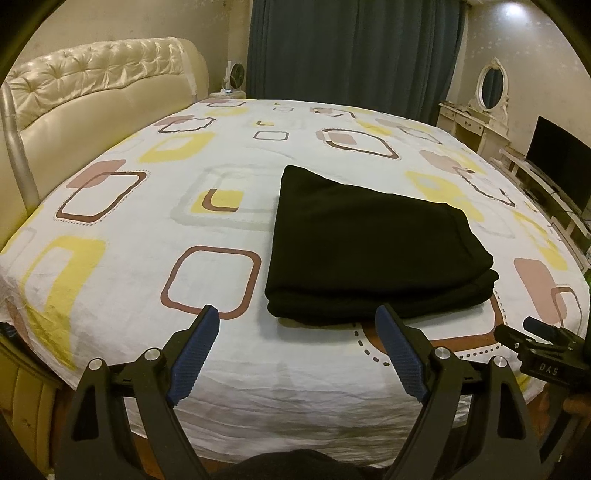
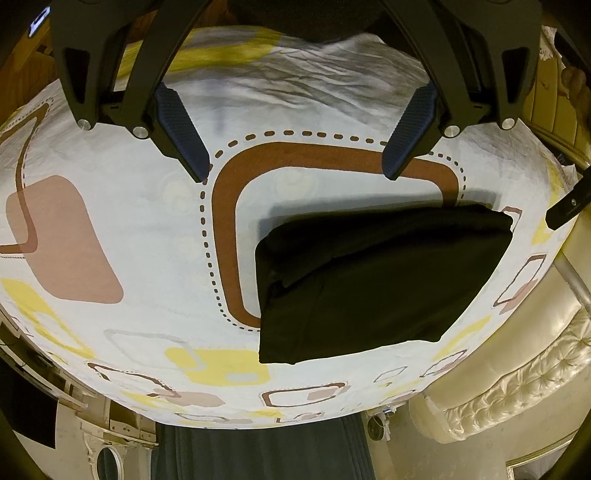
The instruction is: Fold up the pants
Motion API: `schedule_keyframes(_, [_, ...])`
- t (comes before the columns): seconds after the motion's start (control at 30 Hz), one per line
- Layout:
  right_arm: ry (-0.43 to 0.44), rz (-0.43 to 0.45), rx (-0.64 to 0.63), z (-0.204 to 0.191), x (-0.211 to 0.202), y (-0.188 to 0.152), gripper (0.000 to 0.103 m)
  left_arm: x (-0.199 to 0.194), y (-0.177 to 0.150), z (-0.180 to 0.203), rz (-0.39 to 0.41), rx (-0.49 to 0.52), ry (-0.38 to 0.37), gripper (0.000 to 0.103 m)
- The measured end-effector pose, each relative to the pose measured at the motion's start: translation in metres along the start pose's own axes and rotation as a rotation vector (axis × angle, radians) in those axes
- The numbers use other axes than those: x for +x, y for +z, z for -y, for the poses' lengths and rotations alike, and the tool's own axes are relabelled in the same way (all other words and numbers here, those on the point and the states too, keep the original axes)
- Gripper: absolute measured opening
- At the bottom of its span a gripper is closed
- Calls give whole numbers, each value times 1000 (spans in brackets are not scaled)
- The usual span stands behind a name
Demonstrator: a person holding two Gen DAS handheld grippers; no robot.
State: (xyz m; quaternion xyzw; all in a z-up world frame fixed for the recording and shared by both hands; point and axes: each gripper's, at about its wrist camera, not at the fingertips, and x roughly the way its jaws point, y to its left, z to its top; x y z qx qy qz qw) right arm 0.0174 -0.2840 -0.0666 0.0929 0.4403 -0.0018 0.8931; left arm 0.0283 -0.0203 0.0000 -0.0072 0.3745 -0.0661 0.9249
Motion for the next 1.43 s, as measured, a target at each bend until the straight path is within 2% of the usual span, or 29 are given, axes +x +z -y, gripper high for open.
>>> schedule_keyframes(0.83, [8,-6,-9,-3,2,-2,94,-2,-1,6,12,42,11,86])
schedule_keyframes(1.0, [9,-6,-8,-3,2,-2,94,-5,2,5,15,29,18,88])
schedule_keyframes(1.1, [9,-7,-9,-4,2,-3,94,-13,2,3,46,6,6,89])
schedule_keyframes(1.17, [14,-8,-7,-4,3,-4,94,-17,2,4,50,10,-35,89])
schedule_keyframes(1.27, [25,-17,0,-2,4,-5,94,-24,8,5,71,29,-33,89])
schedule_keyframes(1.33, [50,-28,18,1,3,-1,94,-22,19,-4,51,0,-64,89])
schedule_keyframes(1.43, [88,8,29,4,-5,18,94,-7,41,-32,41,-63,-18,89])
